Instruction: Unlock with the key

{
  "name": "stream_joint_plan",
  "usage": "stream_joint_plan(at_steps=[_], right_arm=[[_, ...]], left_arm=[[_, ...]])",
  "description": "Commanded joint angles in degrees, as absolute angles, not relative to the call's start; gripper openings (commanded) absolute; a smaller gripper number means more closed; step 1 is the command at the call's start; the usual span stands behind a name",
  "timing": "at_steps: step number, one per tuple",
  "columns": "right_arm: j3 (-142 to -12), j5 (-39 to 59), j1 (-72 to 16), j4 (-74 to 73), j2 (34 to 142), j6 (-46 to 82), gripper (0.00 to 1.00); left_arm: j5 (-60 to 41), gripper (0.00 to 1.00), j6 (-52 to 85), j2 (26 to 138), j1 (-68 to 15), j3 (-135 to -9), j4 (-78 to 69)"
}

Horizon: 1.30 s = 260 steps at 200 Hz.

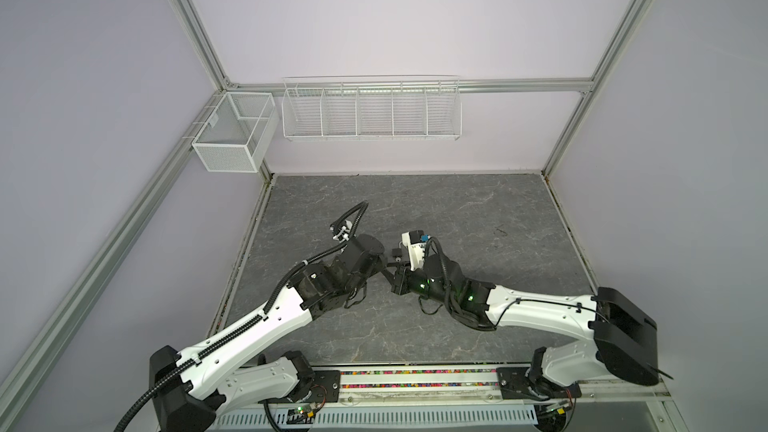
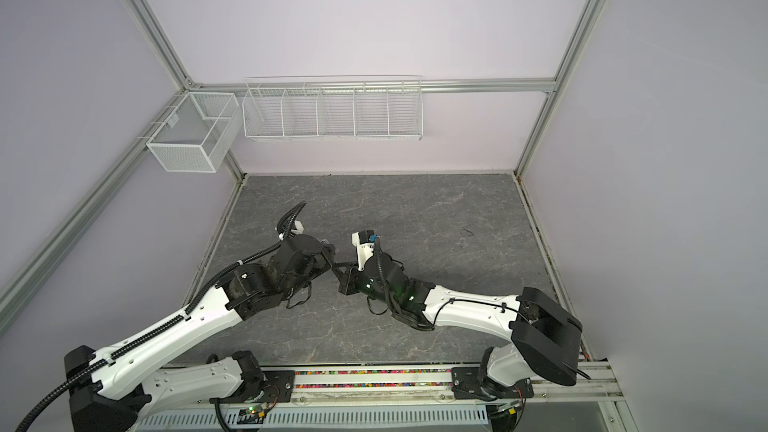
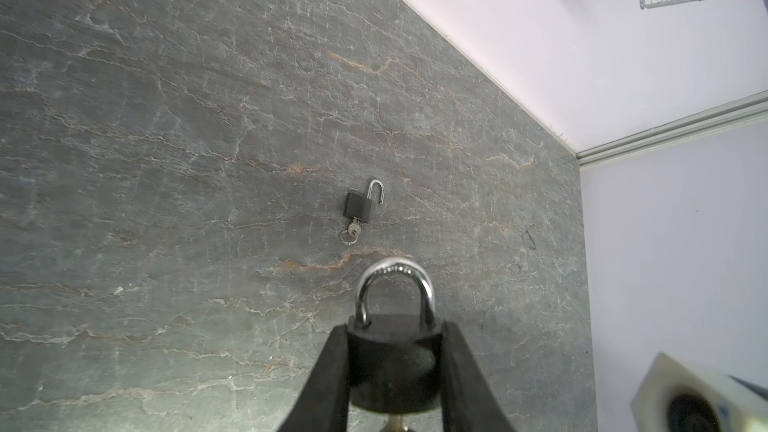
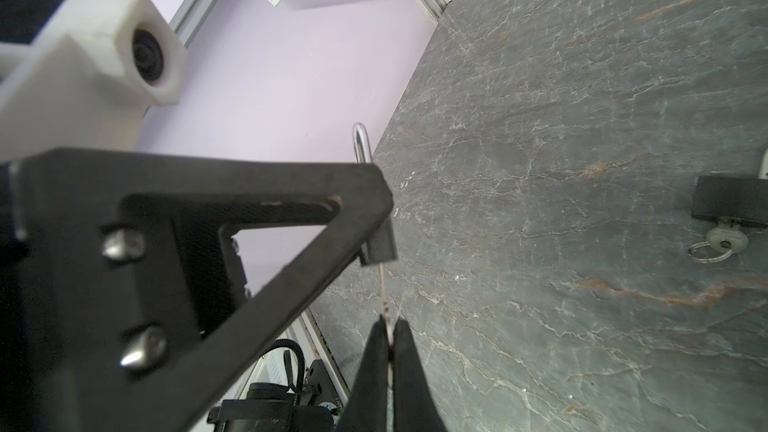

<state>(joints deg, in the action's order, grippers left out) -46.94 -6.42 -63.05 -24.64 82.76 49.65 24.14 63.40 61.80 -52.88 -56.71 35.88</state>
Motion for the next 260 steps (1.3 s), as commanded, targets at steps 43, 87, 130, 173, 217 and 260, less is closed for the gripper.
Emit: stream_joint_plan(at_steps=[43, 87, 130, 173, 217, 260], right_arm=[[-50.02, -9.08, -62.42, -20.14, 80.21, 46.22, 0.06], [-52.71, -9.87, -62.41, -20.57, 80.25, 45.12, 0.06], [-55.20, -10.41, -62.32, -18.76, 81.85, 43.46, 0.06], [-54.33, -10.01, -62.42, -18.14, 81.41, 43.47, 0.09], [-52.19, -9.08, -62.44, -17.23, 80.54, 44.89, 0.24], [-51.43, -6.47, -62.75, -18.44, 81.21, 45.54, 0.20]], left_arm=[[24.48, 0.00, 64.00, 60.94, -53.00, -55.44, 38.49], [19.32, 0.00, 63.37, 62.83, -53.24, -56.98, 40.47], [16.61, 0.00, 63.27, 62.66, -54.29, -57.58, 39.21], [21.59, 0.00, 62.58, 60.62, -53.93, -57.11, 38.06], [23.72, 0.00, 59.01, 60.06, -50.94, -58.97, 39.09], [23.26, 0.00, 58.52, 60.06, -50.29, -59.17, 38.00]])
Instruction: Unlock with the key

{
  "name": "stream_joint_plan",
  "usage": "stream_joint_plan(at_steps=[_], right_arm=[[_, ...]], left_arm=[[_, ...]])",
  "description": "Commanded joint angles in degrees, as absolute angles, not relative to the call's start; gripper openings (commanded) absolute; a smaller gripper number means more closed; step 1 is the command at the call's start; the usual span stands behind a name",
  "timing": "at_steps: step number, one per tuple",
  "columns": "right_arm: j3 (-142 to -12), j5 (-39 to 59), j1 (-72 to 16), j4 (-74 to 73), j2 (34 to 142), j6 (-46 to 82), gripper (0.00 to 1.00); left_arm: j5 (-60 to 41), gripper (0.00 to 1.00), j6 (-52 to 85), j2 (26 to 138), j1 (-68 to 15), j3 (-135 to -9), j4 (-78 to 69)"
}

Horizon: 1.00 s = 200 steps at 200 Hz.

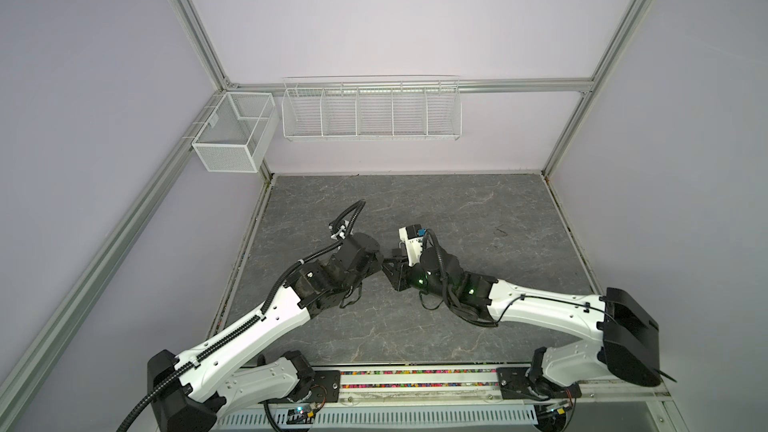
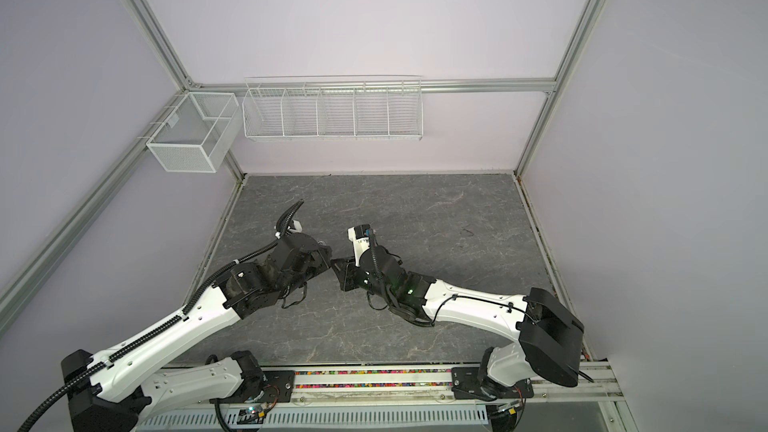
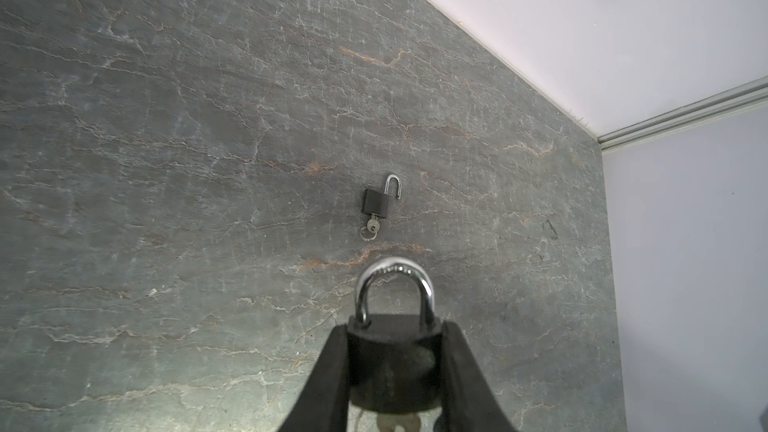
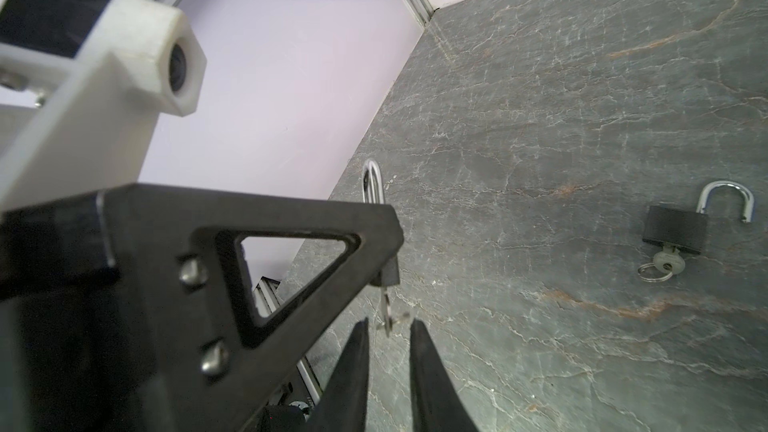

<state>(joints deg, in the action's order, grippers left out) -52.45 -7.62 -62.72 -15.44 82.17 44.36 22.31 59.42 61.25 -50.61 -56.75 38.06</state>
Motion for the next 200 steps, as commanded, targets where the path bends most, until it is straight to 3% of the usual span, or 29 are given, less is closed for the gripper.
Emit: stream_joint_plan(at_steps=[1, 144, 200], right_arm=[[-51.46, -6.40, -62.71, -18.45, 81.30, 45.54, 0.19], [-53.46, -5.10, -62.51, -18.99, 83.81, 45.30, 0.06], [-53.48, -6.28, -62.34, -21.43, 82.45, 43.40, 0.06]], left_arm=[[23.23, 0.00, 58.57, 60.05, -50.33, -59.16, 37.94], [19.66, 0.00, 59.55, 58.24, -50.30, -57.57, 35.77], [18.03, 0.00, 59.26, 59.06, -52.20, -57.29, 36.51]])
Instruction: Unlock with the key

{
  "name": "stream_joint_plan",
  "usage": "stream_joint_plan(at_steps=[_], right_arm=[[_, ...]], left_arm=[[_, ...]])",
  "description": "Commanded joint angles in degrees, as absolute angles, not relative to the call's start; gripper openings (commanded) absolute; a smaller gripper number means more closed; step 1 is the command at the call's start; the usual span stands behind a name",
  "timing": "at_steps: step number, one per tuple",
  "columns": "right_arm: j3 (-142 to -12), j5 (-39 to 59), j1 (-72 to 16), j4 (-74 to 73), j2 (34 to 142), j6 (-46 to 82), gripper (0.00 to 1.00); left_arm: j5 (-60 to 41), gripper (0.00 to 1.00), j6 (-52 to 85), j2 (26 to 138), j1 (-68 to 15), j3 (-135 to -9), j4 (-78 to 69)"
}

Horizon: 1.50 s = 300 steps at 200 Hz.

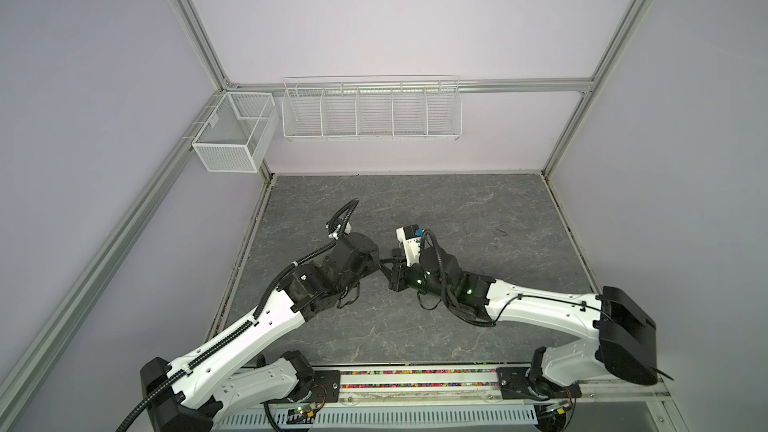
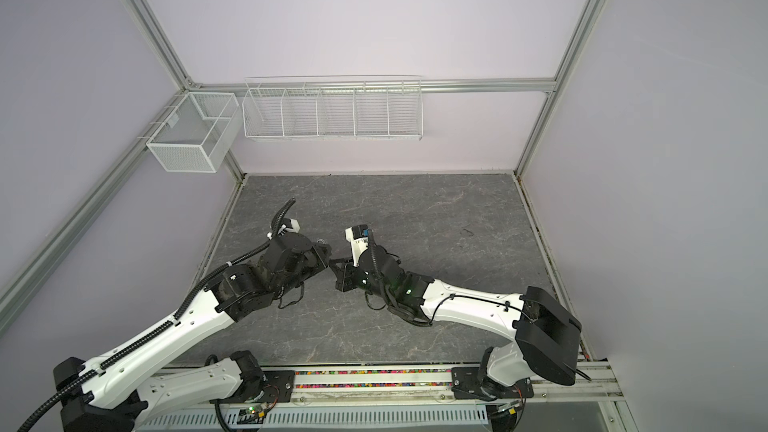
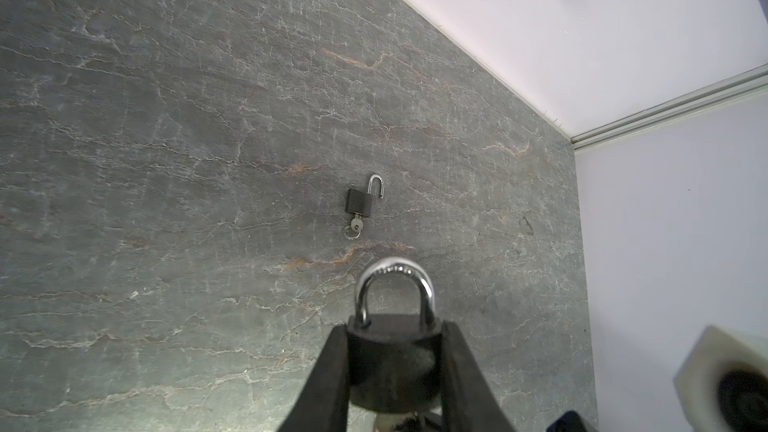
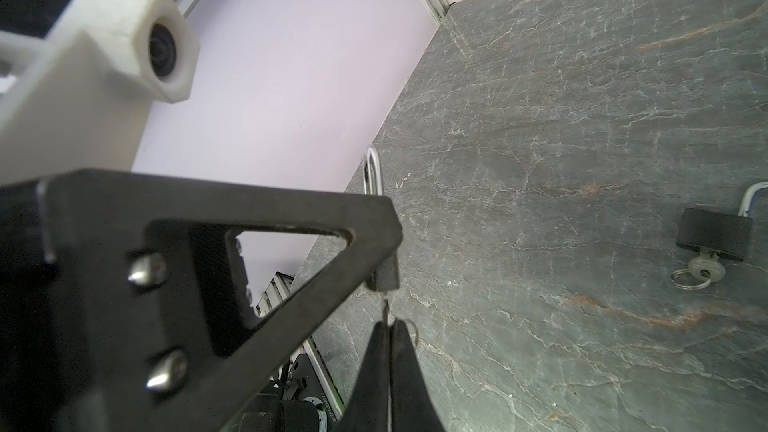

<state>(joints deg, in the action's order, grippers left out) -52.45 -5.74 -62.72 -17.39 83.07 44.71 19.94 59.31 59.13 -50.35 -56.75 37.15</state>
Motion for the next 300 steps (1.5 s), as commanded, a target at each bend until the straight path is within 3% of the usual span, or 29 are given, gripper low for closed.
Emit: stream_joint_plan(at_steps=[1, 101, 164, 189, 216, 272, 300], right_arm=[[-53.46, -6.31, -62.33, -21.53, 82.40, 43.32, 0.06], [-53.22, -5.63, -62.29, -19.28, 82.17, 42.67, 0.06], [-52.44, -5.10, -62.39, -19.24, 80.60, 42.74, 0.16], [-52.55, -5.65, -62.36, -18.71, 80.22, 42.44, 0.12], [-52.23, -6.68, -62.38, -18.02, 79.52, 42.41, 0.16], [-52.14, -5.98, -62.38, -18.76, 79.96, 42.87, 0.07], [-51.34, -4.29, -61.94, -21.23, 78.92, 43.83, 0.06]], left_arm=[[18.07, 0.00, 59.29, 59.06, -52.34, -57.29, 36.58], [21.06, 0.00, 58.19, 59.83, -54.32, -60.01, 36.17], [22.20, 0.00, 58.11, 59.65, -54.32, -60.22, 34.81], [21.52, 0.00, 58.61, 59.63, -54.32, -59.47, 34.07], [22.10, 0.00, 58.57, 59.43, -54.32, -59.37, 34.27], [21.63, 0.00, 58.64, 59.41, -54.32, -59.33, 33.11], [21.65, 0.00, 59.43, 58.59, -54.25, -57.84, 32.01]])
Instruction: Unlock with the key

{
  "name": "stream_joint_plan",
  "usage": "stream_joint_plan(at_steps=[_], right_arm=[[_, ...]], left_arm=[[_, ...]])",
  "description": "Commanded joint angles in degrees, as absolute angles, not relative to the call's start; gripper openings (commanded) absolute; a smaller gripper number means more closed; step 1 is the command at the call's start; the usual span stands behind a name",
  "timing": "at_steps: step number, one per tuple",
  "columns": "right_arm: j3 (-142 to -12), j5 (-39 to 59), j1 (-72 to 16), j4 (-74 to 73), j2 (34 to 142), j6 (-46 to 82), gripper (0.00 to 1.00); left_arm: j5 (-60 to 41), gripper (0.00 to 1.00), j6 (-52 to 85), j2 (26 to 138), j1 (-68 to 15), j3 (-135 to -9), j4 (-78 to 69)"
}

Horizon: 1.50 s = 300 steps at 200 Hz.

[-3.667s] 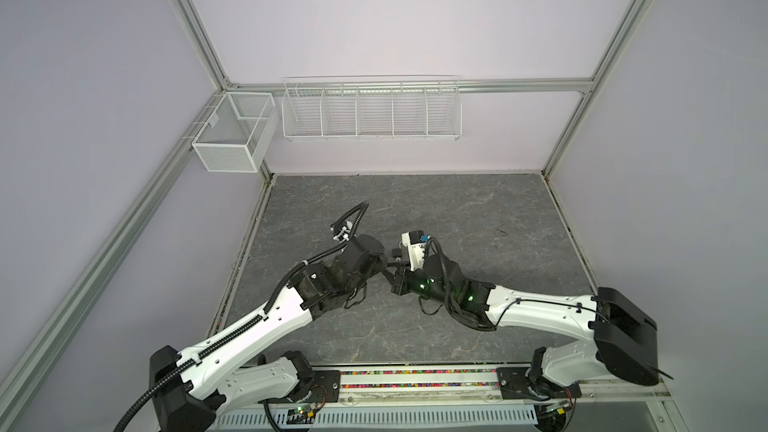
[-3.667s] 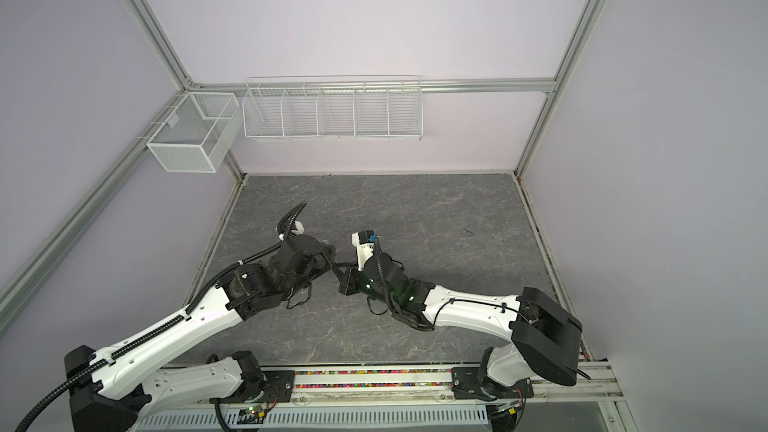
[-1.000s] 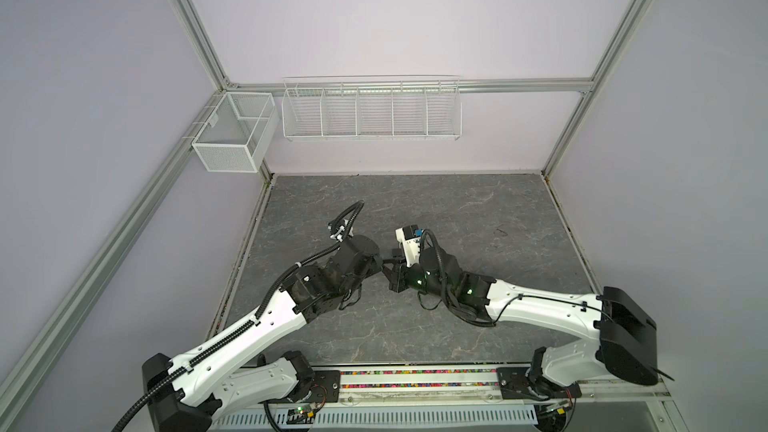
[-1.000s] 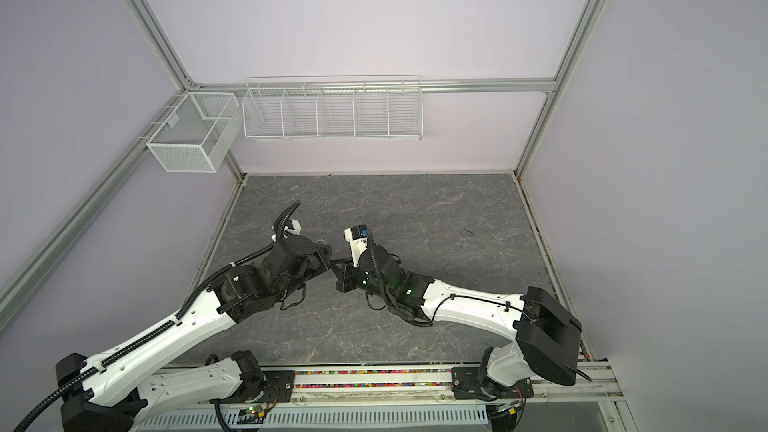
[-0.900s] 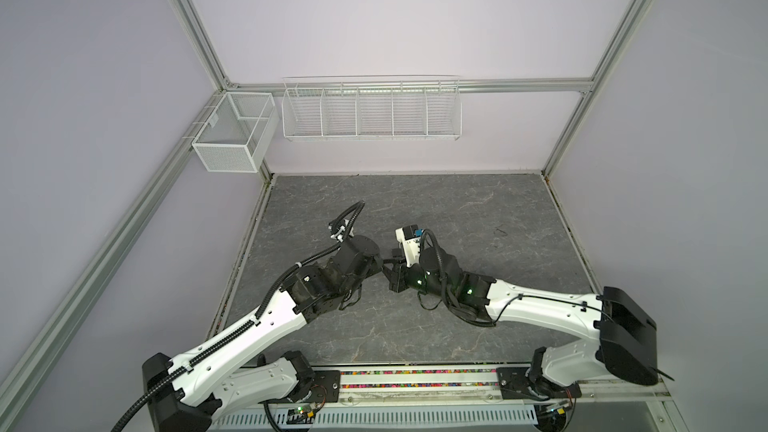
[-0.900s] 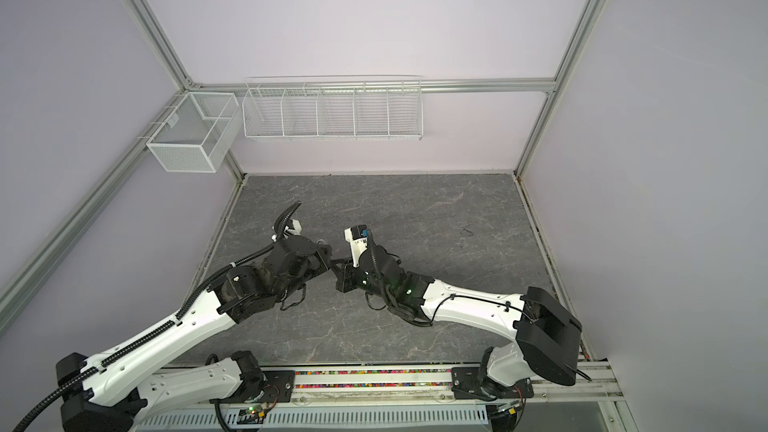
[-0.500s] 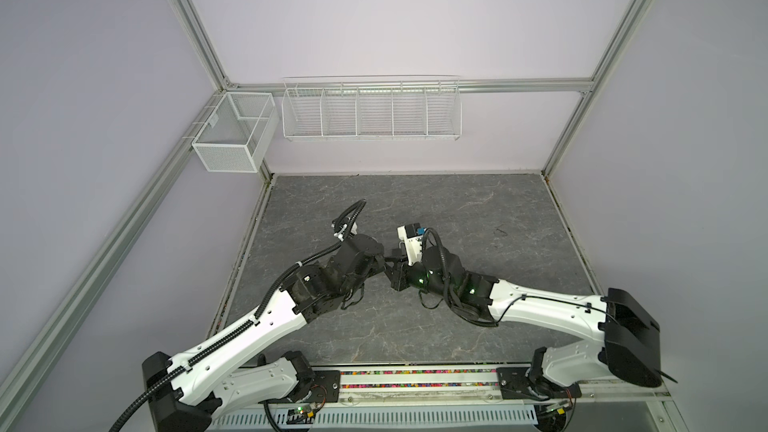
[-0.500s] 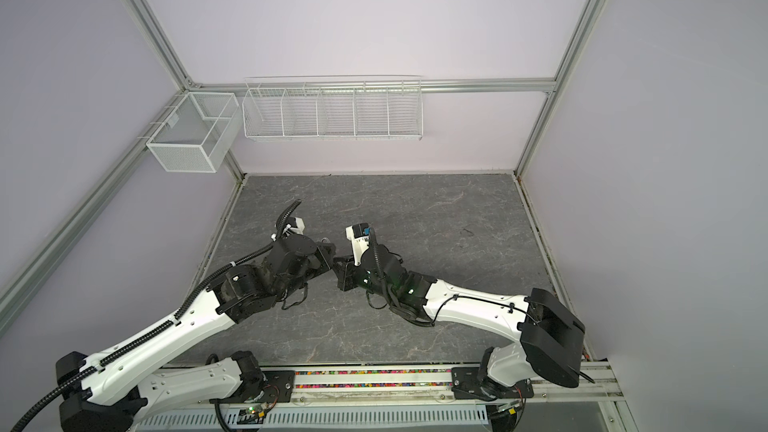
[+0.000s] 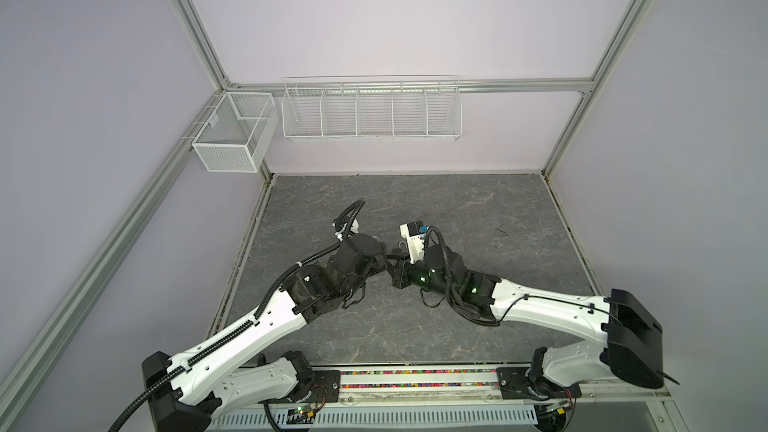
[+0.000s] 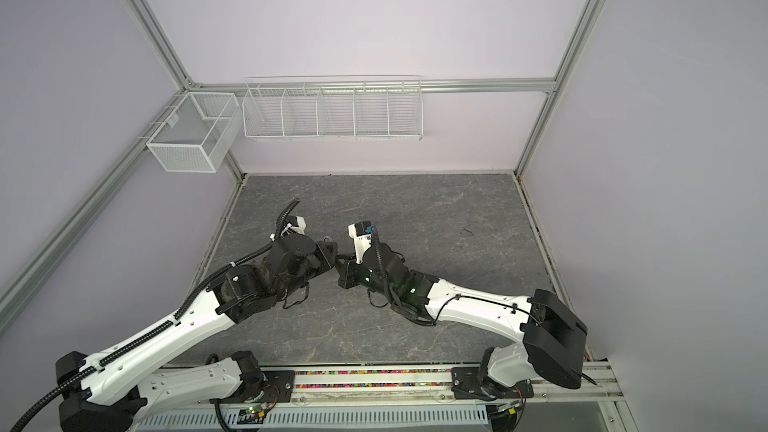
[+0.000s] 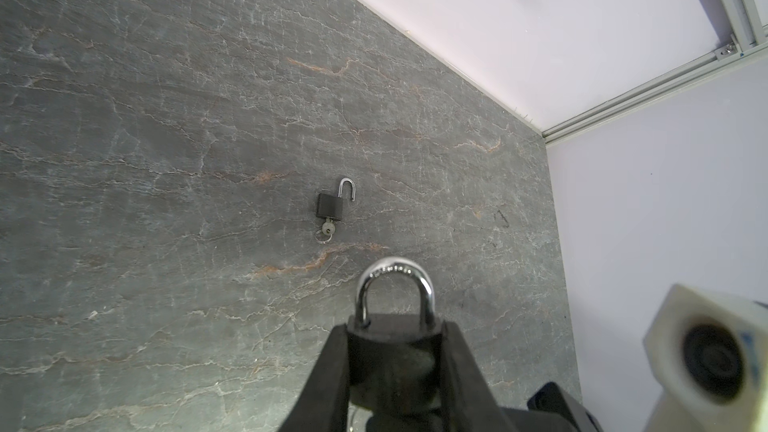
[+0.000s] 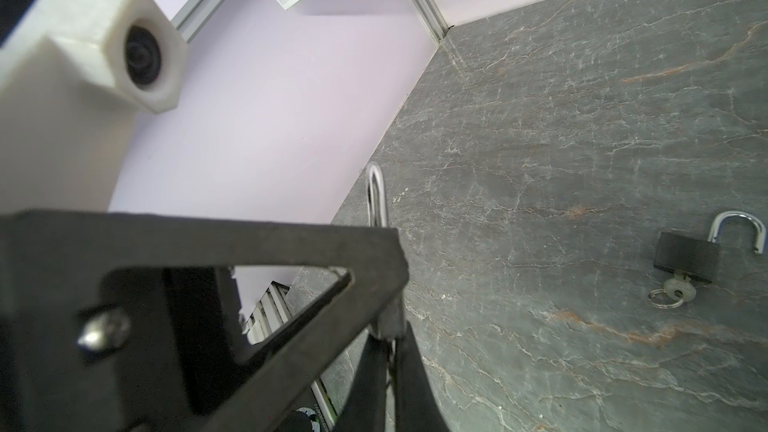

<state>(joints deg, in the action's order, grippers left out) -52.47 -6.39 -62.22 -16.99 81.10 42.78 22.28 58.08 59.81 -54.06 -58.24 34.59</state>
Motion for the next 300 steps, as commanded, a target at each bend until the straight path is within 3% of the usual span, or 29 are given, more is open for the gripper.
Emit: stream_joint_plan(at_steps=[1, 107, 185, 243, 267, 286, 300], right_arm=[[-51.29, -4.12, -61.91, -21.38, 78.83, 43.80, 0.06], [-49.49, 9.93, -57.18, -33.31, 73.59, 53.96, 0.06], [-48.17, 13.51, -55.55, -41.11, 74.03, 61.17, 0.06], [-50.03, 8.07, -56.53, -25.52, 71.63, 51.59, 0.06], [-49.97, 4.98, -56.61, -19.80, 71.21, 48.28, 0.14], [-50.85, 4.00, -56.57, -16.22, 70.86, 46.63, 0.34], [-52.19, 3.48, -56.52, -13.35, 70.12, 45.00, 0.37]], left_arm=[[21.64, 0.00, 59.51, 58.47, -54.24, -57.70, 31.74], [9.24, 0.00, 58.81, 52.74, -51.00, -47.15, 14.81], [8.55, 0.00, 58.05, 53.10, -50.83, -46.14, 10.81], [13.12, 0.00, 53.22, 53.47, -50.41, -51.71, 17.40], [16.56, 0.00, 49.51, 54.48, -50.45, -55.03, 21.52], [18.98, 0.00, 47.26, 55.02, -50.41, -56.84, 23.84], [20.00, 0.00, 45.64, 55.24, -50.39, -57.85, 24.87]])
